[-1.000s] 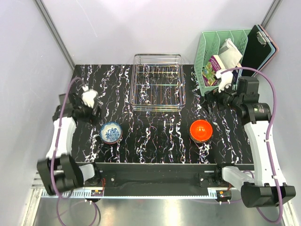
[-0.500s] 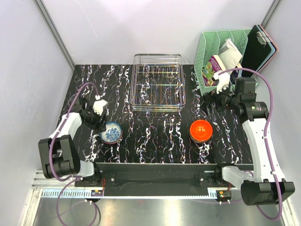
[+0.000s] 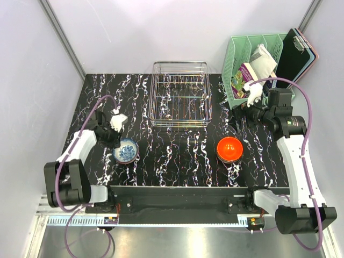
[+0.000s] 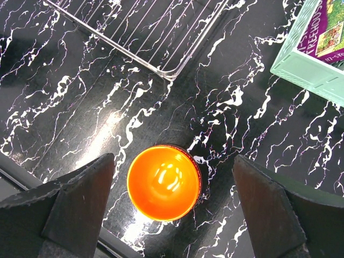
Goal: Load the bowls into the dish rack
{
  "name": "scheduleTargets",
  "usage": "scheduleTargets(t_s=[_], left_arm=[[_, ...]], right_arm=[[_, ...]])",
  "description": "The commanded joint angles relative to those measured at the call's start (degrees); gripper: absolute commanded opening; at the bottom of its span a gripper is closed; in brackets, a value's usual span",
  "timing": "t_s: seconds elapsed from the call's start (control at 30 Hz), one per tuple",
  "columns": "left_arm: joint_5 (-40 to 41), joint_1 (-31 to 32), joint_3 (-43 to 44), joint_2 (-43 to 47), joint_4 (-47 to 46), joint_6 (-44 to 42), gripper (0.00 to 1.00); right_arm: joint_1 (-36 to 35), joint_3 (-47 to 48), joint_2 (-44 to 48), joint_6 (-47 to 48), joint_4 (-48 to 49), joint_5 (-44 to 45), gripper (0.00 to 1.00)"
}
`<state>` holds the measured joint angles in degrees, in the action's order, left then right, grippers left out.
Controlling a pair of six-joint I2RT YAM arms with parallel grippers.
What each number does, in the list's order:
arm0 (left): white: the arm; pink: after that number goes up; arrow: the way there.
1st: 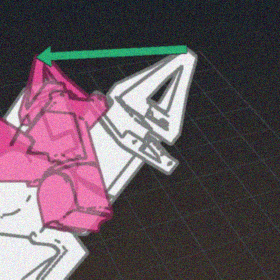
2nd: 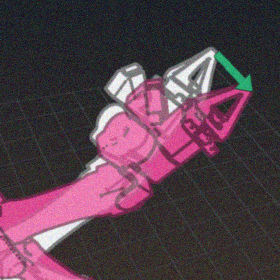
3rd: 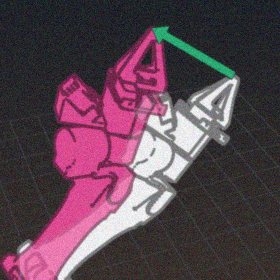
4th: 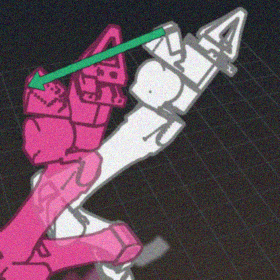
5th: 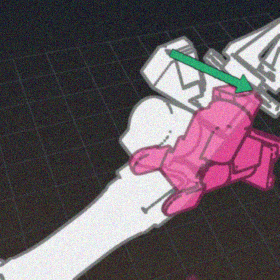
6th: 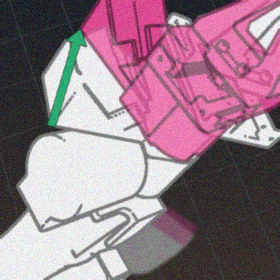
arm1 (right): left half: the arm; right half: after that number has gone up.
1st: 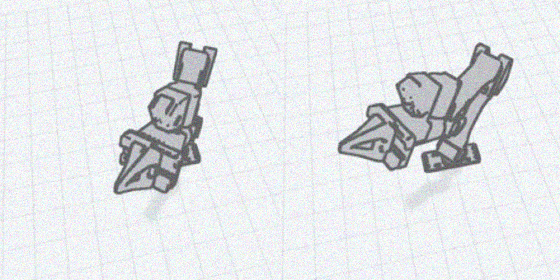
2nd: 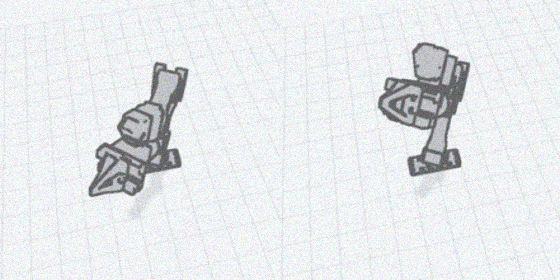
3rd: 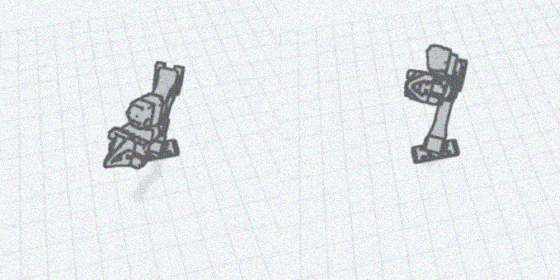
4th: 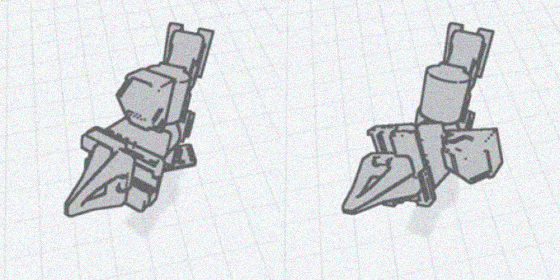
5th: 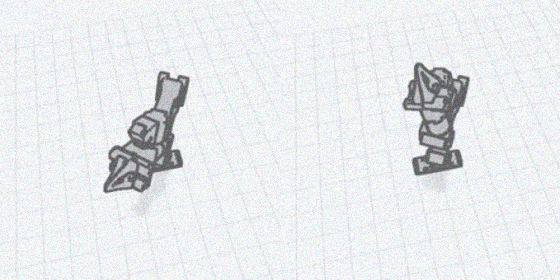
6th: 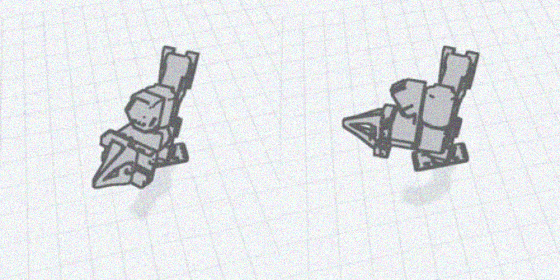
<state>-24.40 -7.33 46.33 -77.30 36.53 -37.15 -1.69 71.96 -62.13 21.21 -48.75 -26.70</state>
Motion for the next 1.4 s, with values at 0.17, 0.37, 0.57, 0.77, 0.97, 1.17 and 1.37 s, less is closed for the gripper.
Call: scheduleTargets(t_s=[0.17,0.37,0.57,0.77,0.97,1.17,1.37], left_arm=[[1.2,3.7,3.1,7.7,3.0,2.4,0.26],[2.9,5.6,2.7,5.7,3.3,2.3,0.47],[4.4,5.6,1.7,1.8,1.5,1.7,0.48],[5.5,5.6,1.6,1.6,0.4,2.3,0.36],[5.9,5.6,1.5,2.3,0.4,2.7,0.13],[6.2,5.8,1.3,2.8,0.5,3.3,0.00],[6.5,5.8,4.1,5.0,2.3,4.2,0.00]], right_arm=[[0.2,0.2,-0.3,-0.4,0.5,-2.2,1.00],[0.2,0.0,0.0,-0.6,0.4,-2.7,1.00],[0.2,-0.8,0.8,-0.2,0.1,-2.7,1.00],[0.2,-1.2,0.9,-0.4,0.0,-3.2,1.00],[0.2,-1.2,0.1,-0.6,0.1,-4.1,1.00],[0.2,-1.0,-0.3,-0.8,0.1,-4.5,1.00],[0.1,-0.2,-0.8,-1.9,-0.3,-4.9,1.00]])
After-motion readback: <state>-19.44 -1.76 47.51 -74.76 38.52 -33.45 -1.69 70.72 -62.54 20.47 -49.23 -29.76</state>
